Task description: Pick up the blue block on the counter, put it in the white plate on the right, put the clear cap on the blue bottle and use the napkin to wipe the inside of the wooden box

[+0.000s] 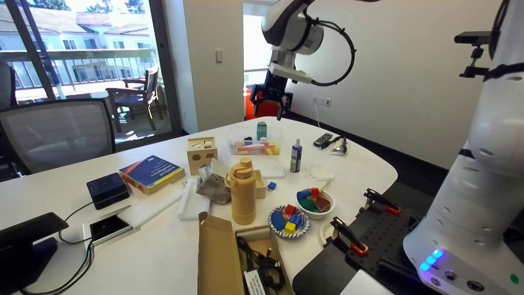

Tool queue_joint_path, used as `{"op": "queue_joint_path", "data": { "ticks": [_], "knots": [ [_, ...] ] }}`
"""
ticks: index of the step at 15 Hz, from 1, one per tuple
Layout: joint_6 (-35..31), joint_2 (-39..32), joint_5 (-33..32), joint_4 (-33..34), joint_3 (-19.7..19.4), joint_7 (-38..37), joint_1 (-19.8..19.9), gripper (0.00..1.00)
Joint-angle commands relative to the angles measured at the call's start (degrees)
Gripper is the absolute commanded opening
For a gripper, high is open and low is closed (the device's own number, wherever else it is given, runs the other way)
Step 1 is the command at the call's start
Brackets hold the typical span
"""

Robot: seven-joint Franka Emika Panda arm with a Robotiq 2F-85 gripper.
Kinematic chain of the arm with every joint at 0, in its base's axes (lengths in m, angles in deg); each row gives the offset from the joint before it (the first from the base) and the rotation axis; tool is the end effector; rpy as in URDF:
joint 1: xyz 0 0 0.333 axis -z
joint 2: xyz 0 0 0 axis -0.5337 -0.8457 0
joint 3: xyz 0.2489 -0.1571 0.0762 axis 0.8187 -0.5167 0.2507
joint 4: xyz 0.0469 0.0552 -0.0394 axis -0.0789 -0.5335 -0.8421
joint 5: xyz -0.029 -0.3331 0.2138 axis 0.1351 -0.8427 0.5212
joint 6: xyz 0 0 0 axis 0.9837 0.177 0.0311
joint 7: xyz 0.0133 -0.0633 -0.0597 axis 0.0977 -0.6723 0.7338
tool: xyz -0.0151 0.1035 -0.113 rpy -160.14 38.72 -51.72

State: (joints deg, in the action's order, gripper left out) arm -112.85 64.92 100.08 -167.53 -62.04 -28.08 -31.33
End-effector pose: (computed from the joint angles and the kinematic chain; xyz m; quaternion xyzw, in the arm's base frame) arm 0.5710 -0.0012 0.2727 -0.9681 0.2063 0.0234 0.1403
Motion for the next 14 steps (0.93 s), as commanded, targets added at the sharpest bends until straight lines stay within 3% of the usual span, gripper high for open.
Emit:
{"op": "queue_joint_path", "data": {
  "ticks": [1,9,14],
  "knots": [
    [-7.13,-11.75,4.79,3.58,0.21,-5.25,1.06,1.00],
    [-24.48,-25.26,13.56,2.91,0.39,-16.95,2.79,1.00],
    [-25.44,-32.65,14.91,6.56,-2.10,-25.60,2.13,1.00]
  ]
}}
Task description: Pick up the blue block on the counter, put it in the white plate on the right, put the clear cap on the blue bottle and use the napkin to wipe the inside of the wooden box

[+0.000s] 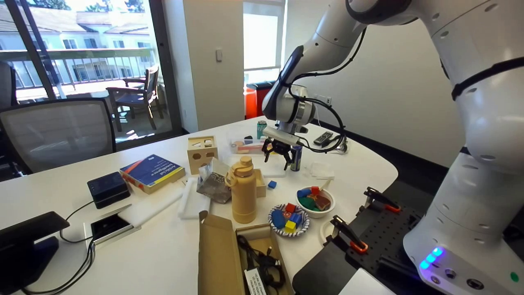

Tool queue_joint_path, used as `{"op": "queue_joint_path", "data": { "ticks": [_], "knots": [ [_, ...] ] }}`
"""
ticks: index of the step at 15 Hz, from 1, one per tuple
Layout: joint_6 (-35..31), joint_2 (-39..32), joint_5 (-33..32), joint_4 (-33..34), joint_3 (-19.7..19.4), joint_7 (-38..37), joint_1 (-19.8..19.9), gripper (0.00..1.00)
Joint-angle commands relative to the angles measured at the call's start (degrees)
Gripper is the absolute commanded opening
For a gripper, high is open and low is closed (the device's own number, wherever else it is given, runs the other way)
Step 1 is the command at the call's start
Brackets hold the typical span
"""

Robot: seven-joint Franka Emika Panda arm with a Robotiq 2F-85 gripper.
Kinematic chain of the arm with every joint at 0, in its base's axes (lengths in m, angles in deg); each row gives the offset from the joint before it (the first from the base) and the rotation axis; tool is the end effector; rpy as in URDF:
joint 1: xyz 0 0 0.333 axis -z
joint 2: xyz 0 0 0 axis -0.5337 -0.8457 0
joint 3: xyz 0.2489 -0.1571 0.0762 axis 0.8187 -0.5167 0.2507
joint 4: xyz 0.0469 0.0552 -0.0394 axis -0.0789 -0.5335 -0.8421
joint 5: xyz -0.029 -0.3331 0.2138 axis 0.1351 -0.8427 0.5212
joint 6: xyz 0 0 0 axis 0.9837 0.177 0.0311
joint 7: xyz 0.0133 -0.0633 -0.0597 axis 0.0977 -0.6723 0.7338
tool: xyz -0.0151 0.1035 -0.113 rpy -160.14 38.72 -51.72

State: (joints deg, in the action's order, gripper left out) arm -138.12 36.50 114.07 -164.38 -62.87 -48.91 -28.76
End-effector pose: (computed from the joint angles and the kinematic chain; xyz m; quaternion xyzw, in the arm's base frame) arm 0.5658 -0.0678 0.0393 -0.8316 0.5428 0.0361 0.1116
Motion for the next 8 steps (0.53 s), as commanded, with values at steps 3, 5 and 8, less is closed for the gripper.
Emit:
{"op": "queue_joint_path", "data": {
  "ticks": [3,5,8],
  "knots": [
    [0.79,-8.09,0.32,6.72,-1.93,-8.58,-0.58,1.00],
    [1.66,-10.76,-0.13,9.67,-1.93,-10.64,-0.56,1.00],
    [2.62,-13.86,-0.98,13.71,-2.18,-13.67,-0.95,1.00]
  ]
}}
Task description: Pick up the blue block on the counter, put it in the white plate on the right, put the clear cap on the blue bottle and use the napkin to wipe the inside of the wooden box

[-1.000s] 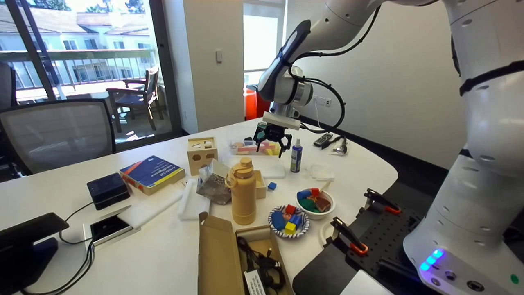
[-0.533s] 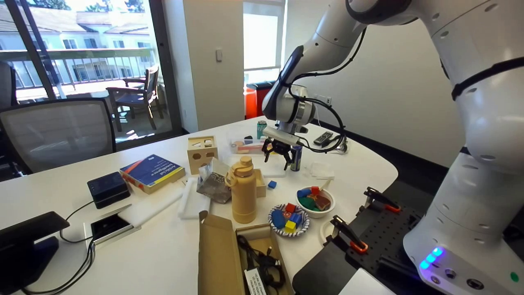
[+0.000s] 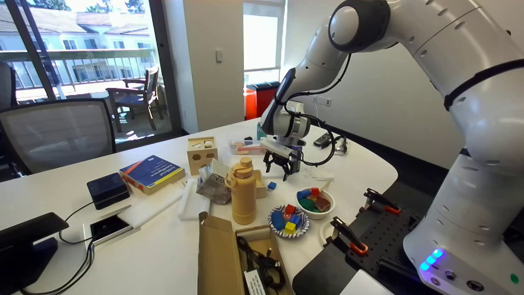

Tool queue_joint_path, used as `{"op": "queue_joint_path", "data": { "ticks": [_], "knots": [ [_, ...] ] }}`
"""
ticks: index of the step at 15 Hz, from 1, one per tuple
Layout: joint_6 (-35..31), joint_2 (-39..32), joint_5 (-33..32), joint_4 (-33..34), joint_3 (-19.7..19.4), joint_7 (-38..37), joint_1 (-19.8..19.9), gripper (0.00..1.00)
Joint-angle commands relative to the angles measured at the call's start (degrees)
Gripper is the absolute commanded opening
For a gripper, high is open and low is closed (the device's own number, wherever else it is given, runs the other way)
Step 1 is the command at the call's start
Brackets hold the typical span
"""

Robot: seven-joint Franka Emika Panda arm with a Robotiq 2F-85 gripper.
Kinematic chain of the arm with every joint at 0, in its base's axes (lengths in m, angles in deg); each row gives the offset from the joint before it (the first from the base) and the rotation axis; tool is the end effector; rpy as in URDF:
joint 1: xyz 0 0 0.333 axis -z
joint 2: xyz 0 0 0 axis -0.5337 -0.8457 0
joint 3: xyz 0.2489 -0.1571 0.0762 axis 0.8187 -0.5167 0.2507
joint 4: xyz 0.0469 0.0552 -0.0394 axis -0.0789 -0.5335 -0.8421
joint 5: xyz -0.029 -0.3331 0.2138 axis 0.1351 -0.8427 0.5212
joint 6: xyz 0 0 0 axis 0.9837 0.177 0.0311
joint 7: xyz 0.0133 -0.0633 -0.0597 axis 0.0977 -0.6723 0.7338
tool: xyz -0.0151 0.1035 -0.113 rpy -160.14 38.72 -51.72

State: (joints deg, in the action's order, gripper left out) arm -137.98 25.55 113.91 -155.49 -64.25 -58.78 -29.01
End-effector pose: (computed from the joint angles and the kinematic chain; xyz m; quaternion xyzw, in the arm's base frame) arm 0.5773 -0.0822 -0.0228 -0.7807 0.6163 0.0546 0.0881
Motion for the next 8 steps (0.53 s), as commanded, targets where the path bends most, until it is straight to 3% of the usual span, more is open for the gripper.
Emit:
{"op": "queue_joint_path", "data": {
  "ticks": [1,8],
  "knots": [
    [2.88,-3.85,-1.17,5.99,-0.91,-4.74,-0.75,1.00],
    [4.12,-6.79,-1.19,7.72,0.04,-8.40,0.18,1.00]
  ]
}}
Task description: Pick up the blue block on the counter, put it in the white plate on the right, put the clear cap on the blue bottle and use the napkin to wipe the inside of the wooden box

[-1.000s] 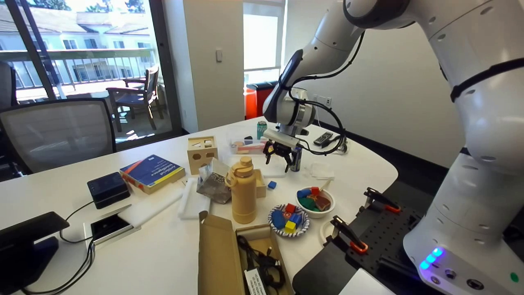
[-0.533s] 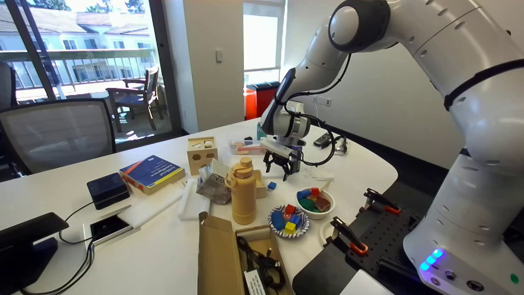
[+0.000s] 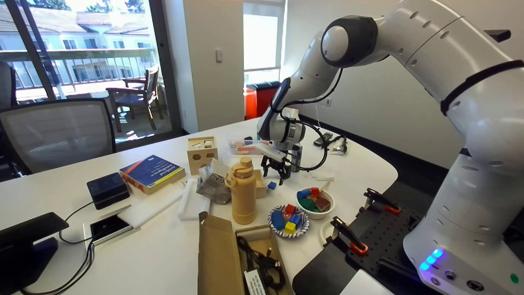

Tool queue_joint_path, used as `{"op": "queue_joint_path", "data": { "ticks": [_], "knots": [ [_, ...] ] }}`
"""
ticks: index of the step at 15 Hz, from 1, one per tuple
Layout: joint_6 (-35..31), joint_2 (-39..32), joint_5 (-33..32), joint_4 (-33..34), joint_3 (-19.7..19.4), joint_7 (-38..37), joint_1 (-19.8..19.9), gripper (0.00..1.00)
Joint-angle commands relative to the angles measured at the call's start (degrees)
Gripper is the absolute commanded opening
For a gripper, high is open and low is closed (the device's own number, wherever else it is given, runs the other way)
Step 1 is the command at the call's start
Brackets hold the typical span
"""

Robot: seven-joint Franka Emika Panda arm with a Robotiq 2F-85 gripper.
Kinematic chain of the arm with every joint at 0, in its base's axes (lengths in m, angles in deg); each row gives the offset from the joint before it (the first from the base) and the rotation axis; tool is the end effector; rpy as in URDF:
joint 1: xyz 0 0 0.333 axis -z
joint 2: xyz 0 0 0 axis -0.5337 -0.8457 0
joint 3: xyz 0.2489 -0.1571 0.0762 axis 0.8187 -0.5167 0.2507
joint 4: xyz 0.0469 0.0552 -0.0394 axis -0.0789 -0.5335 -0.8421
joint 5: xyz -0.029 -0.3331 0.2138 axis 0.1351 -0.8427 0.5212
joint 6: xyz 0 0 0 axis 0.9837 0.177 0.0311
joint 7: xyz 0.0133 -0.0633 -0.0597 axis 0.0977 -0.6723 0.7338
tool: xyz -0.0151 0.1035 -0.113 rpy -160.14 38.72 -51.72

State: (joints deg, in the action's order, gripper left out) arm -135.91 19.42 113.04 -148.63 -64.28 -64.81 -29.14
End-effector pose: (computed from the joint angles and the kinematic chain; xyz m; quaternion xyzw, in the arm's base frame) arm 0.5919 -0.0786 -0.0526 -0.7555 0.6461 0.0701 0.0825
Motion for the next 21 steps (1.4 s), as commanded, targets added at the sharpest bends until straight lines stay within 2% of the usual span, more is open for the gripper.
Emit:
{"op": "queue_joint_path", "data": {
  "ticks": [1,4,5,7,14,15,17,21],
  "knots": [
    [1.79,-0.68,-0.04,0.25,0.26,-2.54,0.41,1.00],
    [0.86,-1.37,0.77,-0.34,1.05,-2.56,0.83,1.00],
    [0.55,-1.52,1.07,-0.72,1.17,-2.53,0.78,0.75],
    [-0.10,-2.01,1.47,-0.75,1.37,-2.30,0.73,0.66],
    [-0.69,-0.98,1.29,-1.01,1.21,-2.07,0.38,0.13],
    [-0.80,-0.67,1.39,-1.24,1.37,-1.85,0.48,0.08],
    [-1.15,1.63,1.86,-3.53,1.89,-1.19,0.66,0.08],
    [-4.67,10.80,2.57,-14.79,1.43,-2.56,-2.03,0.08]
  ]
}}
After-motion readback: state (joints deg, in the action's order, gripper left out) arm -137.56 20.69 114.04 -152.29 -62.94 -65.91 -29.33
